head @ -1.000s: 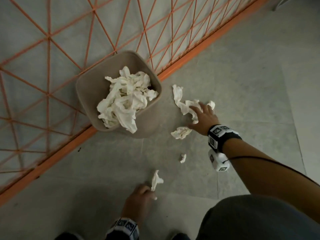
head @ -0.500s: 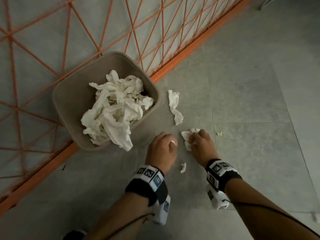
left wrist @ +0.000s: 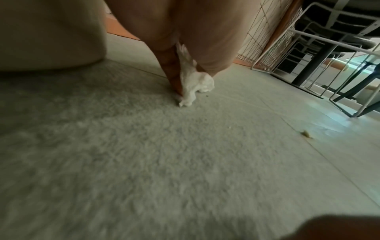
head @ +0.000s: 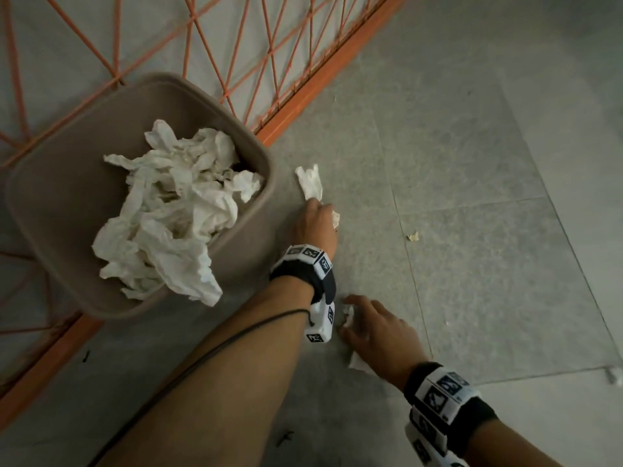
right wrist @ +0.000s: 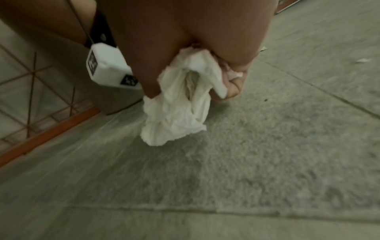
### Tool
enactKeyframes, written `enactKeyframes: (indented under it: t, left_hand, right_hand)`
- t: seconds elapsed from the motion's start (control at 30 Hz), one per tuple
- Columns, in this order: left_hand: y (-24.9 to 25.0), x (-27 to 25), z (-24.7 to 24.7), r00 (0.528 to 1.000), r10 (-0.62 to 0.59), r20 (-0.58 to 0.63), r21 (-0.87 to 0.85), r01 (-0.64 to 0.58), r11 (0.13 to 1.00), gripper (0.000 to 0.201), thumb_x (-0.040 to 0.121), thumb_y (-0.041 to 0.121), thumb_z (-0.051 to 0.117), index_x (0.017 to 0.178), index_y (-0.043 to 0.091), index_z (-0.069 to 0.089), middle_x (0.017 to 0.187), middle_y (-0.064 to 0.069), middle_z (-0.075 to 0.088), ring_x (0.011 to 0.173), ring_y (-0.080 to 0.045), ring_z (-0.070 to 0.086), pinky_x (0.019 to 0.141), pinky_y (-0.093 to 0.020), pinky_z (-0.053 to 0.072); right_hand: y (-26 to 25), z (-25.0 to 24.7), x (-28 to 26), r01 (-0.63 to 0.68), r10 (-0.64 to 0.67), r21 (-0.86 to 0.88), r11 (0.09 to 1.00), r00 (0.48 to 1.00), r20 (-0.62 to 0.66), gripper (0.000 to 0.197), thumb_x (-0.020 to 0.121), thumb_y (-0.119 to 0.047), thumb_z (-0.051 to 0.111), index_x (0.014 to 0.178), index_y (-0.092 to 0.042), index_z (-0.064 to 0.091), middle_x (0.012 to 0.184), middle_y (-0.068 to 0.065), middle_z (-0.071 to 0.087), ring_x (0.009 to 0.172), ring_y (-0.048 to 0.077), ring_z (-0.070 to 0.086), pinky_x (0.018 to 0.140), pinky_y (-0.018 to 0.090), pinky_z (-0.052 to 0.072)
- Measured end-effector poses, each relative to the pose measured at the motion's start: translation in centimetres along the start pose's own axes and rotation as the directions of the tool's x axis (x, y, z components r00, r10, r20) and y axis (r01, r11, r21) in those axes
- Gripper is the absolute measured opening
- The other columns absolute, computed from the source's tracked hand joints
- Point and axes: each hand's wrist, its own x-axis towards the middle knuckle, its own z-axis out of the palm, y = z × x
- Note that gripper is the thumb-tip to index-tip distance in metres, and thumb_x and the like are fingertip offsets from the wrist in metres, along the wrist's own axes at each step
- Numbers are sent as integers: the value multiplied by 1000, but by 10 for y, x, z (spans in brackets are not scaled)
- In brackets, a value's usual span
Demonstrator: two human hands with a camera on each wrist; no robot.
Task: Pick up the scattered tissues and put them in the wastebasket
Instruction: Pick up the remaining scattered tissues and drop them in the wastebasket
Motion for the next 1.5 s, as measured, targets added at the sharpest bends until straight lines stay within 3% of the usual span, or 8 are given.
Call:
enactKeyframes:
  t: [0.3,0.43,0.6,0.9,1.0,1.17,1.33,1.5]
  left_hand:
    - [17,-89,-36,999,4,-39,-354,-18,935,17,89,11,52,101,7,64,110,-13,63,102,-26,59,90,-35,46]
    - [12,-151,-65,984,-82,-161,-528,-16,849,14,88,20,51,88,13,63,89,-2,70,81,-8,61,73,-11,44]
    - [7,-198,-110,867,-221,-446,-585,-96,805,14,83,17,53,90,15,64,80,9,67,72,-1,62,66,-13,49]
    - [47,-211,-213,737,-1,-676,-335,-306,891,15,81,3,57,85,10,70,85,0,67,80,-16,65,72,-25,50]
    - [31,-190,-239,801,50,-597,-245,-242,939,15,81,0,64,90,11,69,96,1,62,88,-13,61,77,-26,50]
    - [-4,-166,-257,888,21,-459,-44,-46,998,32,76,8,68,107,13,61,109,-1,51,92,-18,56,76,-36,51]
    - [-30,-150,-265,960,-7,-280,21,13,1000,19,82,23,67,99,16,63,98,-4,62,95,-25,59,74,-37,48]
    - [-32,-151,-288,998,-68,3,362,62,930,25,83,46,61,103,31,65,110,2,60,110,-26,42,89,-43,41]
  right_hand:
    - [-2,2,26,-2,7,-137,991,999,38,26,97,-44,35,106,-24,48,103,0,64,85,23,65,75,39,55]
    - [-10,-13,25,-26,6,103,994,982,190,19,98,-35,41,102,-28,58,104,-5,66,88,12,63,86,31,53]
    - [-34,-70,15,-52,19,234,971,990,142,7,88,-13,58,84,-18,56,82,4,65,65,14,56,59,28,45]
    - [-147,-192,-14,363,-479,608,706,877,32,28,89,-1,40,78,-17,60,66,-2,53,61,8,47,56,15,39]
    - [-192,-213,-4,416,-589,708,571,808,0,25,82,-3,39,86,-15,60,72,9,55,63,13,50,52,18,41]
    - [-240,-207,37,405,-618,712,574,785,51,33,69,-2,36,78,-24,59,72,-12,58,64,2,53,54,12,41]
    - [-247,-186,69,575,-586,112,810,796,149,20,82,0,45,91,-18,48,98,5,39,90,22,44,65,23,40]
    - [-257,-180,68,639,-544,-256,726,760,356,12,81,-10,53,84,-21,52,95,4,57,92,26,54,72,30,38]
